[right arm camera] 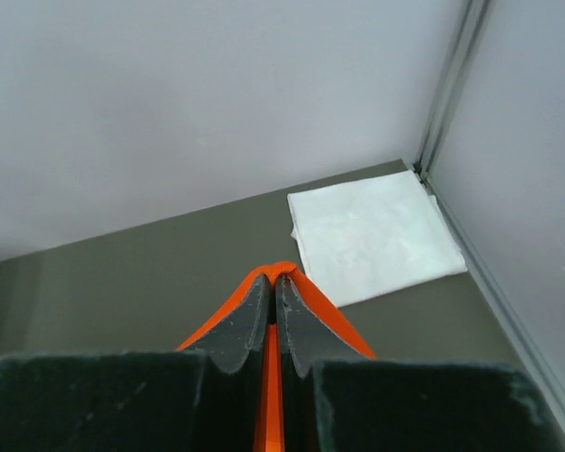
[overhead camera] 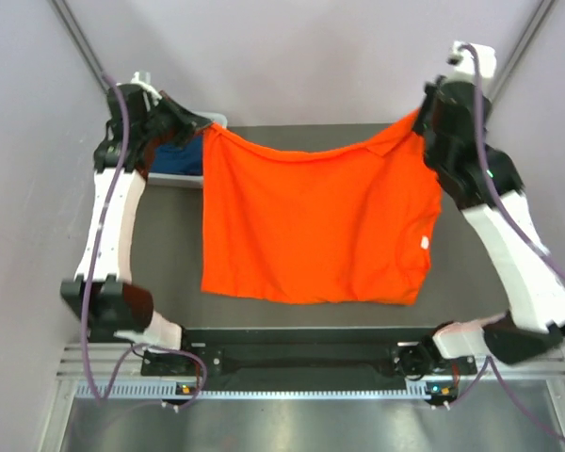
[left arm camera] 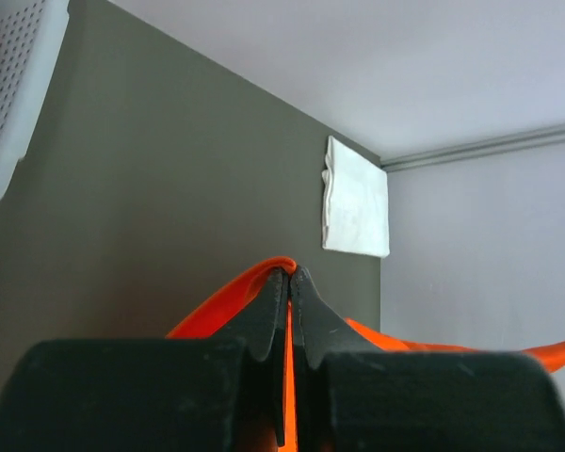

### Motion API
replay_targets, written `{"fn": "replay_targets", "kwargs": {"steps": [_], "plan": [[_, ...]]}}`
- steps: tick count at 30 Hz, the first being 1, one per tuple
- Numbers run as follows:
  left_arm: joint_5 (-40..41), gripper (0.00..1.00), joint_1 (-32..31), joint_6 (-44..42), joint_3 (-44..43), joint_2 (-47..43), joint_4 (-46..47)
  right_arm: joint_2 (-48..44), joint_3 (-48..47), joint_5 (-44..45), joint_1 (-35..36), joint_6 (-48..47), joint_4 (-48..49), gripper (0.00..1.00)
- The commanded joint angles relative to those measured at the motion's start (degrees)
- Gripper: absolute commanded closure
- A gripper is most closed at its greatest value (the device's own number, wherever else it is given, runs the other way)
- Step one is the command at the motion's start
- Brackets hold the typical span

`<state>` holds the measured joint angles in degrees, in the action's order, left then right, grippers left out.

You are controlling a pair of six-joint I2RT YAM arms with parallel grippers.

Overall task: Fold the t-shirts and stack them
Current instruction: Flatten the tshirt out

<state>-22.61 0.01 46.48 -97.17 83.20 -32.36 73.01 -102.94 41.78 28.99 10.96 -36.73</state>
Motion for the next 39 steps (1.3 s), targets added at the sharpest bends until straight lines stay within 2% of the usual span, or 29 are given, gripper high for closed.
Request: {"fn": "replay_targets", "kwargs": {"steps": [1, 3, 4, 5, 6, 7, 9, 12, 15, 18, 23, 27, 32, 36, 39], "plan": [[-0.9, 1.0, 0.3, 0.8, -12.5, 8.5, 9.2, 9.1, -7.9, -9.4, -6.9, -4.7, 10.5, 1.0], [0.8, 1.0, 0.2, 1.4, -19.3, 16.0, 9.3, 14.2, -17.2, -14.6, -11.0, -4.5, 10.5, 1.0], [1.0, 1.0, 0.2, 1.9, -26.3, 18.4, 9.3, 19.1, -21.0, -16.6, -11.8, -4.6, 9.7, 1.0], [1.1, 1.0, 0.2, 2.3, -29.8, 22.8, 9.2, 21.4, -29.0, -17.3, -12.5, -5.0, 8.5, 1.0], [0.0, 1.0, 0.2, 3.4, -33.1, 24.7, 9.0, 24.7, -32.6, -18.1, -12.9, -5.5, 6.0, 1.0], [-0.6, 1.0, 0.3, 4.1, -38.4, 26.4, 8.9, 25.2, -35.0, -18.6, -13.0, -6.0, 5.4, 1.0], [-2.2, 1.0, 0.3, 5.4, -40.0, 28.0, 10.0, 22.7, -34.6, -19.6, -13.0, -7.2, 6.4, 1.0], [-1.5, 1.0, 0.2, 4.1, -36.9, 24.8, 10.5, 16.9, -25.8, -19.9, -13.0, -7.8, 9.9, 1.0], [-1.6, 1.0, 0.3, 3.2, -27.7, 17.5, 13.8, 9.4, -19.9, -19.3, -13.0, -7.7, 10.6, 1.0], [-1.3, 1.0, -1.7, 1.5, -17.2, 8.6, 14.3, 0.8, -16.2, -20.1, -13.0, -6.9, 6.9, 1.0], [3.5, 1.0, -2.6, -1.7, -8.5, -8.7, 9.9, -9.6, -14.7, -20.6, -13.0, -3.2, -4.1, 1.0], [2.5, 1.0, -2.6, -1.3, -2.0, -19.6, 7.1, -19.1, -15.6, -22.7, -12.9, 0.5, -12.7, 1.0], [3.3, 1.0, -2.6, -3.0, -4.2, -28.3, -4.3, -25.9, -19.4, -22.5, -13.0, 2.7, -22.2, 1.0], [2.7, 1.0, -2.6, -3.9, -8.4, -29.7, -9.6, -28.4, -22.7, -22.4, -13.0, 2.4, -24.4, 1.0], [2.5, 1.0, -2.6, -4.1, -8.1, -29.5, -11.1, -27.6, -22.9, -22.4, -12.9, 1.6, -24.1, 1.0]]}}
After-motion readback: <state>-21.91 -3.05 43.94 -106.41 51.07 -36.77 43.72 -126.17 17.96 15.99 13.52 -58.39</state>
